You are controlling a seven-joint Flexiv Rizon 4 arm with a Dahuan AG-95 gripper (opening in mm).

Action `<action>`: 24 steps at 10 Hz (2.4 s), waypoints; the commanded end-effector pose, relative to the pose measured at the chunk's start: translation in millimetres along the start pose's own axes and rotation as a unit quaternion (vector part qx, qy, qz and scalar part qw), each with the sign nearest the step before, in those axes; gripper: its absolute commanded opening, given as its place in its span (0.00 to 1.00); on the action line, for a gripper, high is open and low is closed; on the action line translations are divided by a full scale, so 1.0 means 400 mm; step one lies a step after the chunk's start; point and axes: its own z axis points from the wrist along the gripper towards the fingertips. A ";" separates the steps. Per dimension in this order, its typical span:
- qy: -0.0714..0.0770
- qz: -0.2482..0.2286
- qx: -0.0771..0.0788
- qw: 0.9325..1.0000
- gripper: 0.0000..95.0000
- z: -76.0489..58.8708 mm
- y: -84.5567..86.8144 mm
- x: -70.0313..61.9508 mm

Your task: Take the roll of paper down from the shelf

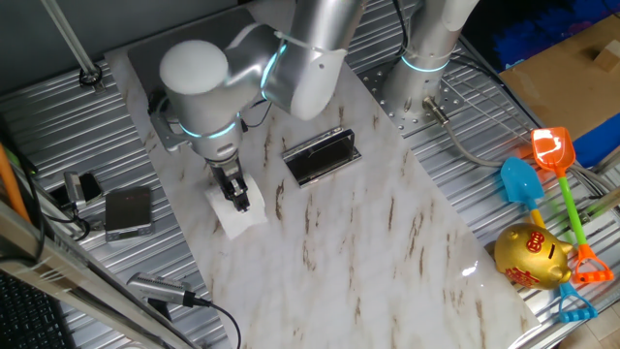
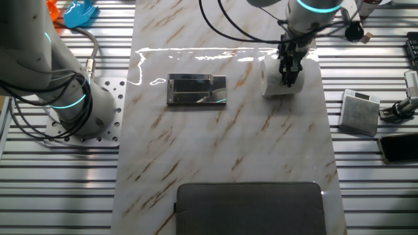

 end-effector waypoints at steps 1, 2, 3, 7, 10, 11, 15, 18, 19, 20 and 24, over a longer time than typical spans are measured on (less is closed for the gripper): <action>0.006 0.000 -0.009 1.000 0.00 -0.008 -0.005 0.001; 0.008 0.001 -0.016 1.000 0.00 -0.016 -0.005 0.002; 0.009 -0.002 -0.011 1.000 0.00 -0.026 -0.005 0.002; 0.006 -0.001 -0.015 1.000 0.00 -0.036 -0.005 0.012; 0.006 0.001 -0.015 1.000 0.00 -0.045 0.000 0.043; 0.005 0.001 -0.015 1.000 0.00 -0.047 0.002 0.055; 0.003 -0.003 -0.017 1.000 0.00 -0.061 -0.011 0.122; 0.000 -0.003 -0.017 1.000 0.00 -0.064 -0.016 0.167; -0.001 -0.004 -0.018 1.000 0.00 -0.065 -0.015 0.180; -0.002 -0.004 -0.019 1.000 0.00 -0.065 -0.014 0.195; -0.005 -0.005 -0.020 1.000 0.00 -0.071 -0.014 0.233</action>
